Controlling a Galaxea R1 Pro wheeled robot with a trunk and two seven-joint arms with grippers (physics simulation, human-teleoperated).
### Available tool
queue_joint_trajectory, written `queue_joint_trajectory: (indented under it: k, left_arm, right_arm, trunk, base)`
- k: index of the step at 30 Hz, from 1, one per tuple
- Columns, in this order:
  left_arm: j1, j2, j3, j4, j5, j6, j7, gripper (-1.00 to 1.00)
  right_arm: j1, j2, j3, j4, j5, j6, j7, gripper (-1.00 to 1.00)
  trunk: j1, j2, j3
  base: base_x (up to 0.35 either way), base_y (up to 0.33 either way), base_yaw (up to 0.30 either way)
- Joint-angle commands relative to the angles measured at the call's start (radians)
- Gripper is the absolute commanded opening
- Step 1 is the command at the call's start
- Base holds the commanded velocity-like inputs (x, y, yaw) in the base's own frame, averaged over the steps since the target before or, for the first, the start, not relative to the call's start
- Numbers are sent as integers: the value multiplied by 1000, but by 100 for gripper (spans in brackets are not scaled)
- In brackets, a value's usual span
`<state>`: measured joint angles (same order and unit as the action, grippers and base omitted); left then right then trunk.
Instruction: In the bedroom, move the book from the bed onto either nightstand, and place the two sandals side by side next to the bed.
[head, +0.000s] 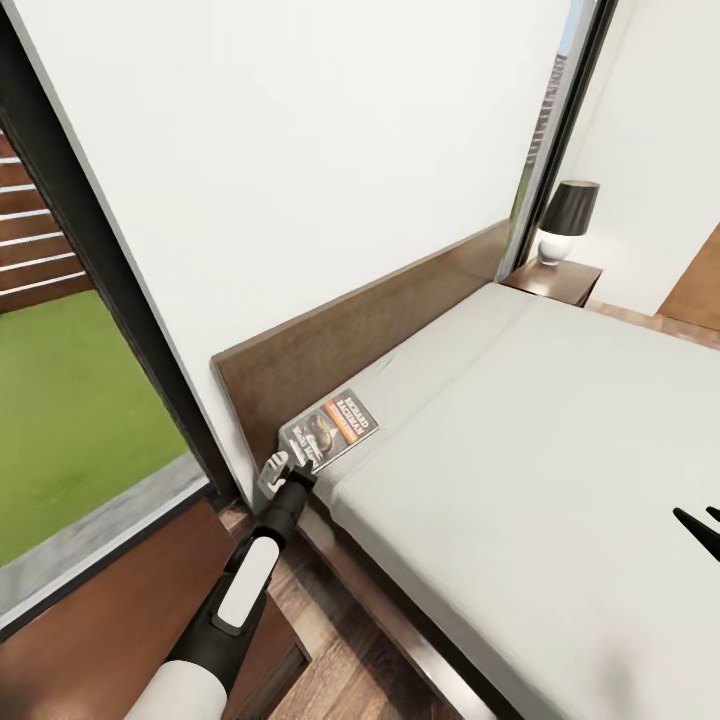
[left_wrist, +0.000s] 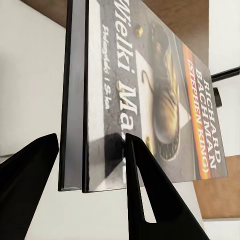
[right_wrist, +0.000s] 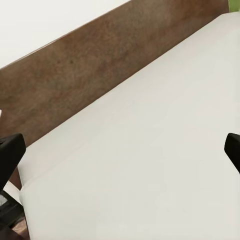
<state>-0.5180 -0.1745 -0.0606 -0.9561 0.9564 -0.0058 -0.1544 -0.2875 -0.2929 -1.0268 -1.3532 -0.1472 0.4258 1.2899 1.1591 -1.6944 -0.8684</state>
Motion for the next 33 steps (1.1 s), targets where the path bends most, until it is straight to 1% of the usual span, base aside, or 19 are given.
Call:
queue_joint_trajectory:
  k: [1, 6, 9, 20, 33]
  left_arm:
    - [0, 0, -2, 0, 10, -1, -4, -100]
    - [0, 0, -17, 0, 10, -1, -4, -100]
    - [0, 0, -19, 1, 10, -1, -4, -100]
    - [0, 0, -21, 0, 10, -1, -4, -100]
    - [0, 0, -21, 0, 10, -1, -4, -100]
  right_arm:
    - [-1, 0, -1, 0, -3, 10, 3, 100]
    - [-1, 0, -1, 0, -3, 10, 3, 100]
    - [-1, 0, -1, 0, -3, 10, 3, 100]
    - [-1, 1, -1, 0, -3, 10, 3, 100]
    - [-1, 1, -1, 0, -3, 10, 3, 100]
  trunk:
    - [0, 0, -1]
    - [0, 0, -1]
    - [0, 0, -1]
    - [0, 0, -1]
    - [0, 0, -1]
  base:
    - [0, 0, 4]
    - [0, 0, 1]
    - [-59, 0, 0]
    - [-268, 0, 0]
    - [-16, 0, 0]
